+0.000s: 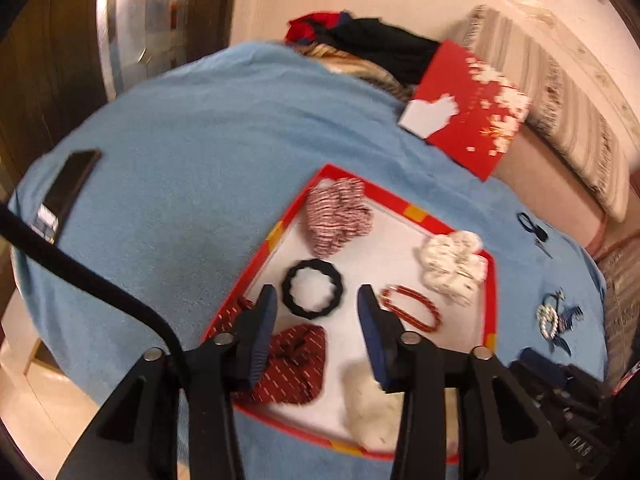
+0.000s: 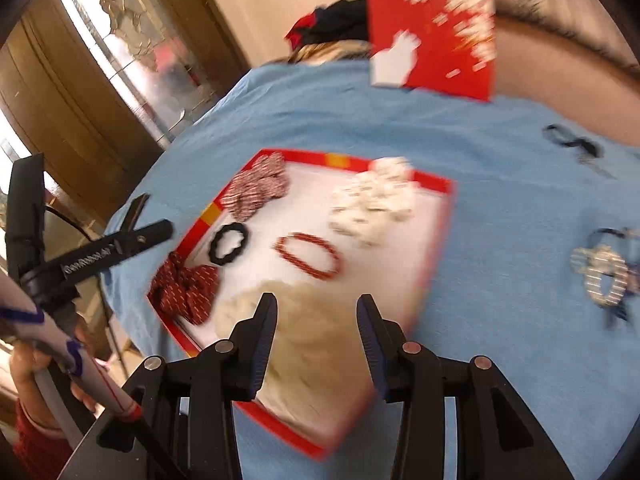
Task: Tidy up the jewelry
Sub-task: 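Open both tools in the tray and withdraw them toward the watch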
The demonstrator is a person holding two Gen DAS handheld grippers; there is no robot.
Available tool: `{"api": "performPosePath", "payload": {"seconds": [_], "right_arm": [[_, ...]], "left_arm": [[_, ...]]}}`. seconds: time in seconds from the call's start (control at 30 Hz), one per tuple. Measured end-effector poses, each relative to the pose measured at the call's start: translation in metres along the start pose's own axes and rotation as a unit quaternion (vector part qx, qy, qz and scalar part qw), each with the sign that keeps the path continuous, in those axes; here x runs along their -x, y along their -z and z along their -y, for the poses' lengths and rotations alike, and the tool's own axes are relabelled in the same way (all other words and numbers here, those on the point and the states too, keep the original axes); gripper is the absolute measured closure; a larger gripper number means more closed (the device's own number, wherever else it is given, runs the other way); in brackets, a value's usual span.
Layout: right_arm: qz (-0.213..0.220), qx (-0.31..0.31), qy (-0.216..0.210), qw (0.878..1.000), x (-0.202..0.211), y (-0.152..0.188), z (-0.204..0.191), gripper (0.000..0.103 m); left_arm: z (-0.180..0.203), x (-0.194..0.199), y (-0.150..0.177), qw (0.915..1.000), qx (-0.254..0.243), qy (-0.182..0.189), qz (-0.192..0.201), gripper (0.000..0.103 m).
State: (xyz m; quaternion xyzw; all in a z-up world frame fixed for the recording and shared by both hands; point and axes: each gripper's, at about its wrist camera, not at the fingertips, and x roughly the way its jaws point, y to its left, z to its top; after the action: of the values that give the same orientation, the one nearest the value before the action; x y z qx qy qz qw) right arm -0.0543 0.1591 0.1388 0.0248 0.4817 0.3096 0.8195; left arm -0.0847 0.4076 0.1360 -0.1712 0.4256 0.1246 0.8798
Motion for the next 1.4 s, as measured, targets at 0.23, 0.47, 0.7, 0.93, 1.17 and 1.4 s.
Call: {"api": "performPosePath", "payload": {"seconds": [0.23, 0.47, 0.7, 0.93, 1.17, 1.4], "right_arm": [[0.073, -0.065, 0.073, 0.993, 0.101, 0.047, 0.07, 0.047], [0.121, -0.152, 0.11, 0.975, 0.179, 0.092, 0.143, 0.045], [0.141, -0.191, 0.131, 0.962, 0.22, 0.122, 0.185, 0.045], [0.155, -0.191, 0.176, 0.953, 0.263, 0.143, 0.201, 0.043], [0.165, -0.22, 0.183, 0.944, 0.28, 0.157, 0.211, 0.042], [0.169, -0.211, 0.194, 0.943, 0.283, 0.15, 0.187, 0.042]], "left_arm": [[0.073, 0.038, 0.027, 0.9967, -0.078, 0.017, 0.015, 0.059], [0.161, 0.062, 0.055, 0.9908, -0.116, 0.064, 0.029, 0.059], [0.23, 0.077, 0.084, 0.9861, -0.133, 0.08, 0.059, 0.052], [0.277, 0.076, 0.1, 0.9837, -0.136, 0.102, 0.057, 0.045], [0.305, 0.083, 0.117, 0.9754, -0.178, 0.118, 0.055, 0.045], [0.287, 0.099, 0.12, 0.9722, -0.189, 0.114, 0.079, 0.045]]}}
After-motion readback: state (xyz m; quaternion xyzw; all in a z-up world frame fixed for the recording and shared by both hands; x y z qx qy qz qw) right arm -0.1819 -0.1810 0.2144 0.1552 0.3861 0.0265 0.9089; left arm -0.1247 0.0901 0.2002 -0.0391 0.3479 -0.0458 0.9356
